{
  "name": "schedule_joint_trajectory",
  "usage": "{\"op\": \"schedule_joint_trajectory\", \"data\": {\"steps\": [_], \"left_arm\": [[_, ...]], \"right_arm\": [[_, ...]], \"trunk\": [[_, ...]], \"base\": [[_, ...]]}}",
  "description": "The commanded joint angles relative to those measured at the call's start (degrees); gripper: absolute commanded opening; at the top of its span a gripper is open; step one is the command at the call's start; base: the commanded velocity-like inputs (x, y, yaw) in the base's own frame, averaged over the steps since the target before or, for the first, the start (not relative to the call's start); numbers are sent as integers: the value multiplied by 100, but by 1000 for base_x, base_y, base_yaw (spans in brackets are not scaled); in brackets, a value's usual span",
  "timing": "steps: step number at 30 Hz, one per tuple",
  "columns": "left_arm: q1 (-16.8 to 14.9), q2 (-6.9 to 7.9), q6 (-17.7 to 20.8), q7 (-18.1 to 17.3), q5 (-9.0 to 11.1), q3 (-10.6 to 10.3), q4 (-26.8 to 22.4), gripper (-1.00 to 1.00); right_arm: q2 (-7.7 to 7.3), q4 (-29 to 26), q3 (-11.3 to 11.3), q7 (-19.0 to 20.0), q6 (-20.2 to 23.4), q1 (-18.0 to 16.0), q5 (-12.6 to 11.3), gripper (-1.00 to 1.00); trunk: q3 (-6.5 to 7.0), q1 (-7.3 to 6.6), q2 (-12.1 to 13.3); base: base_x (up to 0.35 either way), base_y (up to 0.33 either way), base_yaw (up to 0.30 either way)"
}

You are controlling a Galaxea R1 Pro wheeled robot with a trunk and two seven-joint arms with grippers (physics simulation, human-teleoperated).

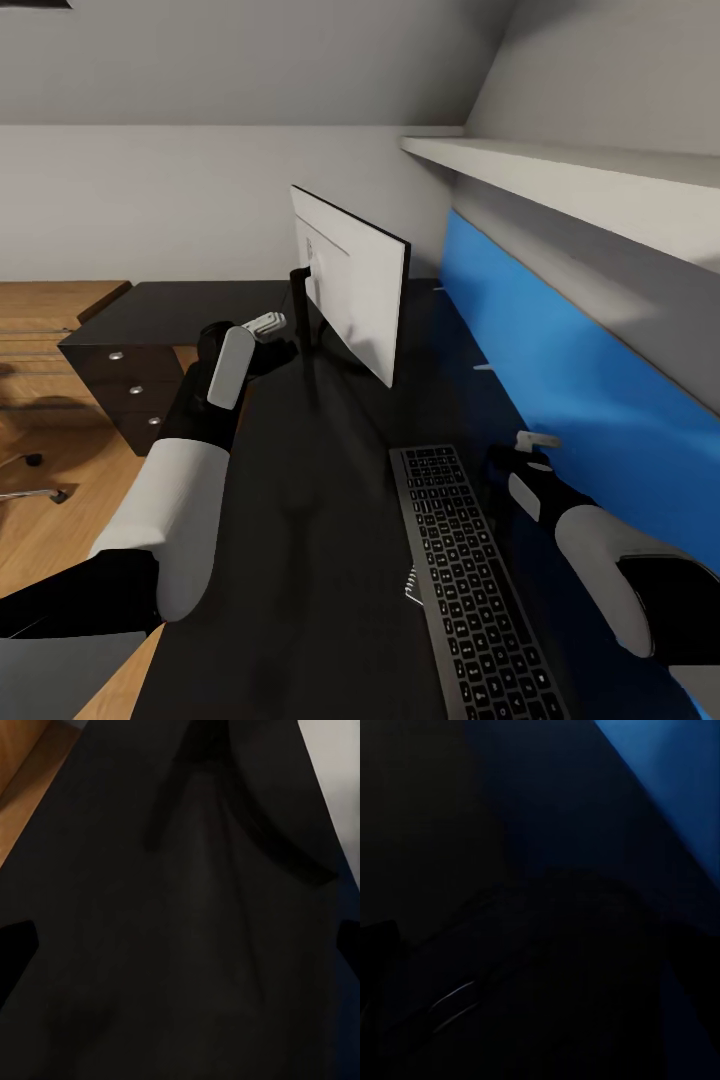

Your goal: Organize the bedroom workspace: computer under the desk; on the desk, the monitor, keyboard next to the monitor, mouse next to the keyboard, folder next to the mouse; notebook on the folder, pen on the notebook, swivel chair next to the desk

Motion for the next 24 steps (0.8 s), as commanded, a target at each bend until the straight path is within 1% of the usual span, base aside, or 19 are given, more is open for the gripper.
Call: {"op": "schedule_joint_trajectory", "data": {"steps": [1, 21, 24], "left_arm": [[-5, -5, 9, 53, 61, 12, -5, 100], [-4, -5, 13, 53, 61, 11, 45, 100], [-3, -5, 11, 53, 61, 12, 52, 100]], "right_arm": [[-3, 7, 48, -27, 12, -1, -62, -100], [0, 7, 48, -28, 8, -1, -62, -100], [0, 7, 48, -28, 8, -1, -62, -100]], "trunk": [[-6, 0, -2], [-6, 0, -2], [48, -66, 118]], "base": [[0, 0, 0], [0, 0, 0], [0, 0, 0]]}}
